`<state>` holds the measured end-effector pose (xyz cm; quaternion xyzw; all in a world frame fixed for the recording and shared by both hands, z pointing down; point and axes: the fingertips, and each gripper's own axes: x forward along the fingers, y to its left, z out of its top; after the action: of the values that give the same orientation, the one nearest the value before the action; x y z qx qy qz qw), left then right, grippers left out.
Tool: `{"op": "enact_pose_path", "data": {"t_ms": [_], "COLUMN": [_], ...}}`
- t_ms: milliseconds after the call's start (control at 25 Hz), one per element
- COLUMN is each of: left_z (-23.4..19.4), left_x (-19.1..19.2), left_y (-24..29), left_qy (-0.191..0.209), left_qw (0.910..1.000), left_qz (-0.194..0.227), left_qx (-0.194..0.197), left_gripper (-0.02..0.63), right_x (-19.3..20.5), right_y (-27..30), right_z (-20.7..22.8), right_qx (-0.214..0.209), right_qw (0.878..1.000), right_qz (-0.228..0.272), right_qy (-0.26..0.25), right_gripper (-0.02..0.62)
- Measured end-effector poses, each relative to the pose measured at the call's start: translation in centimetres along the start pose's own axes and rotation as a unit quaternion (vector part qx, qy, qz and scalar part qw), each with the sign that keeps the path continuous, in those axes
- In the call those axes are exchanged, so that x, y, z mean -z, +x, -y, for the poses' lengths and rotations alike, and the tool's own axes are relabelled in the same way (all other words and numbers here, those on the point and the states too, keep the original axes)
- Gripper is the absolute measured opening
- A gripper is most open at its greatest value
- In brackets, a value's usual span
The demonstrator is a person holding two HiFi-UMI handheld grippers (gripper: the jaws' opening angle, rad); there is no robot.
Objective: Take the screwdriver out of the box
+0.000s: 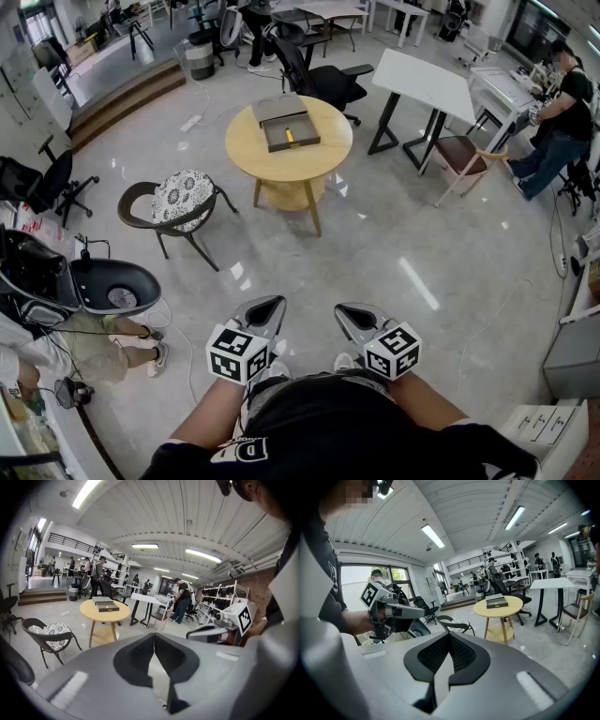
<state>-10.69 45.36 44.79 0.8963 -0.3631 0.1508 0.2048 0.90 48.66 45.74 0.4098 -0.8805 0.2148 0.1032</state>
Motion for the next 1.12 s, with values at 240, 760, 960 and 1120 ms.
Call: {"op": "enact_pose_path", "data": {"t_ms": [240, 760, 960, 1120], "left_z": [-0.4, -1.6, -3.5, -3.6], "left_x": [-0.8, -0.1, -0.4, 0.2], "left_y": [0.0, -1.2, -2.2, -3.6], "left_qy": [-0.002, -0.009, -0.020, -0.010], "left_qw": [1.0000, 1.0000, 0.9998, 0.9999], "left_qz": [0.003, 0.004, 0.007, 0.009], "left_qx": [-0.001, 0.001, 0.007, 0.006], "left_gripper": [0.060, 0.060, 0.060, 0.060], "right_x": [-0.7, -0.4, -1.0, -0.4], "right_y": [0.4, 1.7, 3.4, 3.2], "right_z": [0.0, -1.6, -2.8, -4.1], "right_qx": [-0.001, 0.000, 0.003, 0.010], "right_qw": [1.000, 1.000, 1.000, 1.000], "right_qz": [-0.001, 0.003, 0.005, 0.009], "right_qy": [0.000, 0.004, 0.002, 0.002], "right_gripper": [0.000, 0.002, 0.002, 0.001]}}
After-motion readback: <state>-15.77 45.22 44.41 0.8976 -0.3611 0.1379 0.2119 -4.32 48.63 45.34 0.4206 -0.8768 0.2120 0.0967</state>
